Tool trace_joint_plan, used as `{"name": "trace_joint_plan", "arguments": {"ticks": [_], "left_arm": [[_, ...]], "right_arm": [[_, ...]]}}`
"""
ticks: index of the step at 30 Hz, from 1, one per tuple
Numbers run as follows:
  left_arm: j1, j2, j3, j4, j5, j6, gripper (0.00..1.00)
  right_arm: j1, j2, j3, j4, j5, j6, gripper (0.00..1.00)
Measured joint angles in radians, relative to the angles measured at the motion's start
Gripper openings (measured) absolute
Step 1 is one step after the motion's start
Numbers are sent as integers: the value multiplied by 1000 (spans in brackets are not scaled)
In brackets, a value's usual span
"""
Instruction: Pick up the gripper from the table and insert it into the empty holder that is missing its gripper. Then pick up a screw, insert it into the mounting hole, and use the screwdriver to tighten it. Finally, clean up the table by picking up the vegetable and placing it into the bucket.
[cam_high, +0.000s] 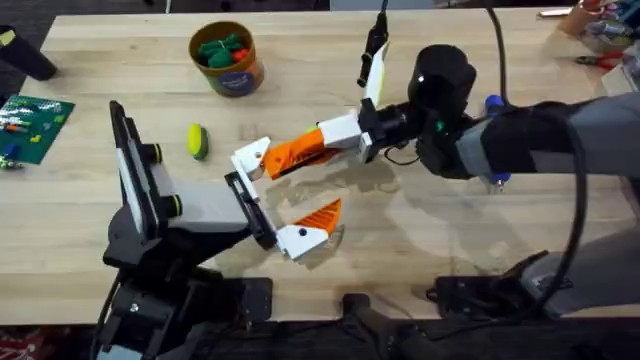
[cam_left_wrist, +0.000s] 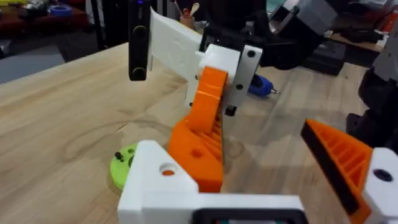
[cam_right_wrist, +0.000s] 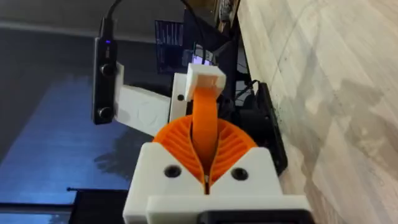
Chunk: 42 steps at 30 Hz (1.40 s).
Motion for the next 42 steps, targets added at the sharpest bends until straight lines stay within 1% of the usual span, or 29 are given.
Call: {"name": "trace_joint_plan", "arguments": {"ticks": [3, 8, 12, 17, 19, 26, 36, 42], "left_arm": [[0, 0, 0, -1, 1, -13, 988], [0, 0, 0, -2, 10, -14, 988], [0, 0, 0, -3, 24, -13, 988], [0, 0, 0, -7, 57, -19, 986], [3, 0, 0, -9, 59, -25, 986], [8, 5, 0, -9, 58, -36, 986], [23, 5, 0, -9, 33, -44, 987], [24, 5, 1, -9, 22, -48, 987]], "right_arm": [[5, 27, 12, 25, -1, 26, 24], [20, 64, 19, 112, 1, 89, 23], [26, 70, 24, 118, 6, 120, 23], [28, 93, 40, 124, 6, 130, 23], [30, 105, 47, 127, 3, 131, 22], [41, 115, 54, 130, 15, 130, 23], [88, 115, 56, 135, 112, 128, 23], [93, 115, 56, 136, 133, 126, 23]]}}
